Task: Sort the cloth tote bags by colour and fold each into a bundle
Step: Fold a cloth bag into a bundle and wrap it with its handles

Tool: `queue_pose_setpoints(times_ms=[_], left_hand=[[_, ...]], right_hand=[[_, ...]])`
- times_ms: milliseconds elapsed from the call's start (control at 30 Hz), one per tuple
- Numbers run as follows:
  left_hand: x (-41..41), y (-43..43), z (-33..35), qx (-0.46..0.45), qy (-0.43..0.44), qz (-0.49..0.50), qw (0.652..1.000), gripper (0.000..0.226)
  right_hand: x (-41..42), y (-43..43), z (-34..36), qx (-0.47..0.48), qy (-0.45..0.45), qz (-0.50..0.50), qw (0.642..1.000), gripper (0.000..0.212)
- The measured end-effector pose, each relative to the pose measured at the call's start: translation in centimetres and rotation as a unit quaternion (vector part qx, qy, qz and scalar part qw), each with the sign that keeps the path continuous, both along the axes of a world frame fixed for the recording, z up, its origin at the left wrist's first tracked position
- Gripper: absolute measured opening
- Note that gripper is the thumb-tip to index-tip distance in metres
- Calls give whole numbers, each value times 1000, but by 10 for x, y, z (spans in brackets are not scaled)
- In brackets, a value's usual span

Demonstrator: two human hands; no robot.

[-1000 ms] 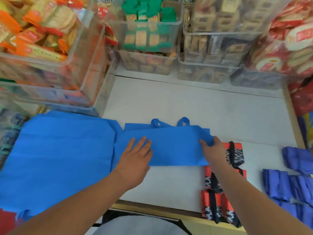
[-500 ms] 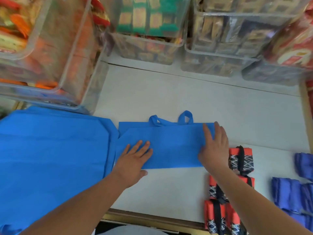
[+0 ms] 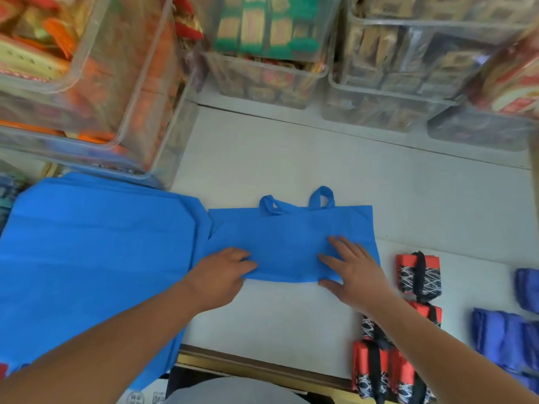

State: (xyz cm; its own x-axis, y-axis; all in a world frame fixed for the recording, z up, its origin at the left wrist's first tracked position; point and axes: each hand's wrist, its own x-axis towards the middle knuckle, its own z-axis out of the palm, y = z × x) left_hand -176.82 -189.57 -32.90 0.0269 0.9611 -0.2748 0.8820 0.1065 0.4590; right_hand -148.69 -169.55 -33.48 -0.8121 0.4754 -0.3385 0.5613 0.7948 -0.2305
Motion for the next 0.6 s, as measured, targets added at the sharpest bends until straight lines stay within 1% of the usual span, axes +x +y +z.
queue_pose_setpoints(times_ms=[67, 133, 200, 233, 300, 400, 433, 500, 533, 600], left_hand=[[0, -5, 13, -22, -37, 46, 998, 33], [0, -9, 26, -39, -119, 107, 986, 26], [-2, -13, 33, -76, -191, 155, 966, 18], [-4, -14, 33, -86, -207, 170, 960, 17], [-7, -17, 29, -93, -203, 208, 952, 19], [-12, -16, 21, -76, -148, 273, 947, 19], [-12, -13, 20, -81, -114, 280, 950, 20], [-10, -10, 18, -100, -19, 280, 955, 22], [-9, -8, 16, -93, 27, 274, 957, 23], [-7, -6, 11, -26, 138, 214, 967, 26]], right_hand=[[8, 3, 10, 30, 35, 13, 999, 50], [15, 3, 20, 41, 48, 27, 998, 49], [18, 10, 35, 10, 57, -14, 998, 32], [19, 18, 42, -15, 53, -47, 997, 24], [20, 37, 52, -80, 17, -105, 991, 16], [9, 68, 57, -213, -33, -180, 960, 5], [5, 74, 54, -236, -39, -185, 953, 7], [-4, 82, 44, -243, -35, -202, 948, 13], [-10, 83, 40, -234, -27, -219, 947, 16], [-20, 86, 30, -191, -15, -254, 948, 22]])
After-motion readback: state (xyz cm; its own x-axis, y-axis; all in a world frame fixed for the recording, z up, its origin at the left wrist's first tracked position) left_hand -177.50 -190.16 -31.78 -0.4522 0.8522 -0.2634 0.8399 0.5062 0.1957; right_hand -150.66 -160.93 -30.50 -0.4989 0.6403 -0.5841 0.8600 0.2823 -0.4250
